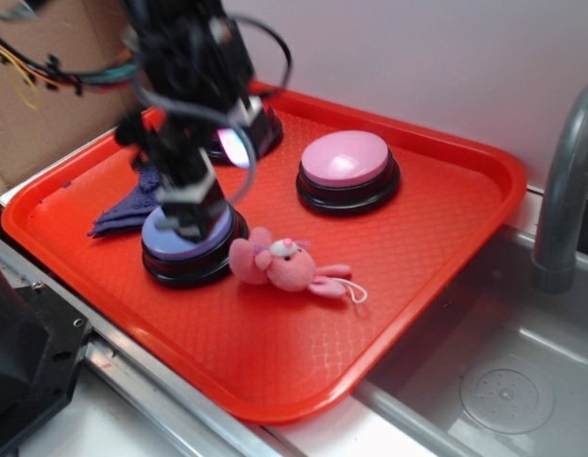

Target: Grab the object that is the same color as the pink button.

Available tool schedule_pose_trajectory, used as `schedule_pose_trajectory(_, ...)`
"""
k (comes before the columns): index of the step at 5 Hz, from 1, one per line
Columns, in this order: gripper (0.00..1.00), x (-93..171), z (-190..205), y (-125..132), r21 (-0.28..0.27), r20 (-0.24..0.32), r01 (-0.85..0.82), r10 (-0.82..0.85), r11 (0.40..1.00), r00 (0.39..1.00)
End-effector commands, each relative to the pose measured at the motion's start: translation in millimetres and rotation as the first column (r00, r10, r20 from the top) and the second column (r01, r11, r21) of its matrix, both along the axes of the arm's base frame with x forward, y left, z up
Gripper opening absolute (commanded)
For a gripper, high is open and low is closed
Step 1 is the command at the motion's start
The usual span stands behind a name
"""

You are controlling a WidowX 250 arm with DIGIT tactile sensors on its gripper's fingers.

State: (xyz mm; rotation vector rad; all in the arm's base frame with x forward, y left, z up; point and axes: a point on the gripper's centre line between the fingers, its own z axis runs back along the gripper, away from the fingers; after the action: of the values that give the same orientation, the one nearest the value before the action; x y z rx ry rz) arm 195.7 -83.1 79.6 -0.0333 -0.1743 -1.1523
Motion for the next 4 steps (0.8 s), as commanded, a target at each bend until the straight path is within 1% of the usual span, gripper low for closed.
schedule_pose_trajectory(1, 1.0, 6.1, -39.0, -18.1, 0.059, 0.011, 0.098, -0.098, 0.993, 0.995)
schedule_pose_trajectory(2, 1.0, 5.1, -52.5, -22.1, 0.056, 0.01, 0.125, -0.126, 0.991, 0.992)
schedule_pose_trajectory(3, 1.0, 5.8, -58.9, -23.2, 0.069, 0.001, 0.129, -0.13, 0.989, 0.992)
schedule_pose_trajectory(4, 0.02, 6.1, -59.7, -23.8, 0.061, 0.011, 0.133, -0.133, 0.989, 0.991)
